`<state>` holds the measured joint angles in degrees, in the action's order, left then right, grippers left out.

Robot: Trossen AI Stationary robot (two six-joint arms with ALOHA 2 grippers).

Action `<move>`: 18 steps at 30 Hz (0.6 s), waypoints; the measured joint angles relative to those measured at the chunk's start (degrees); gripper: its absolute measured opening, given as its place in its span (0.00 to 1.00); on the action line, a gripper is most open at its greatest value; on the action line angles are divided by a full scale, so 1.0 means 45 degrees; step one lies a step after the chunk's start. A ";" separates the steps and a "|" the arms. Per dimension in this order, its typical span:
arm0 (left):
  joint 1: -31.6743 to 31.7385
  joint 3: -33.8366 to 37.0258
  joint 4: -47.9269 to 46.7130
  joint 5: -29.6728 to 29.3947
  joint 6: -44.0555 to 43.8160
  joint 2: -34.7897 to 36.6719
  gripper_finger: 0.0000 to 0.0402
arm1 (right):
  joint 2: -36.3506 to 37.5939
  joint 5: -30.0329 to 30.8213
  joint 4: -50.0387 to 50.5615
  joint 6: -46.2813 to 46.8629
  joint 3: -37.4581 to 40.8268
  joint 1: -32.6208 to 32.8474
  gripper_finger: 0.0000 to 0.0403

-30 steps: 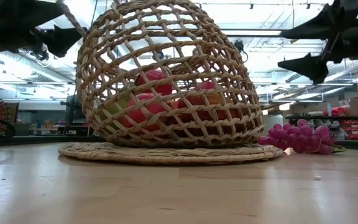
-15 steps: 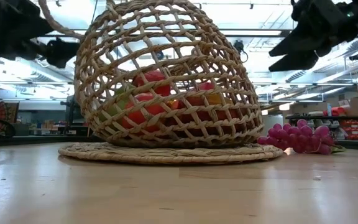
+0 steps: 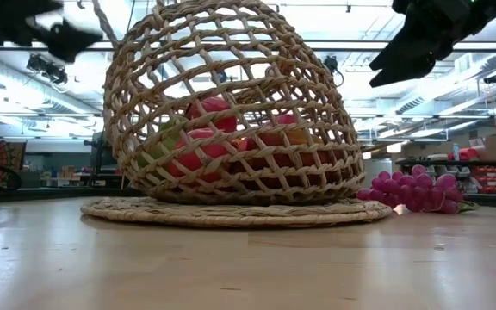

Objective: Build produce basket
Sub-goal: Put the purple grapes into the basket

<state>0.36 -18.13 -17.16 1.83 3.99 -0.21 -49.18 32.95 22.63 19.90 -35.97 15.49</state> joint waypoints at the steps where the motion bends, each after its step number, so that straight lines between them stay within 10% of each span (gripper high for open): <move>1: 0.0000 -0.0037 -0.0513 -0.0151 -0.0028 -0.0010 0.99 | 0.0035 -0.0010 0.0009 0.0015 -0.0009 0.0005 0.94; 18: -0.0092 0.3007 0.1474 0.0324 -0.3079 -0.0304 0.99 | -0.0838 -0.0377 -0.0260 0.1019 -0.0014 0.0039 0.94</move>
<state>-0.05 -4.60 -10.52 3.29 -9.87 -1.58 -52.95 31.25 21.46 24.49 -36.03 15.66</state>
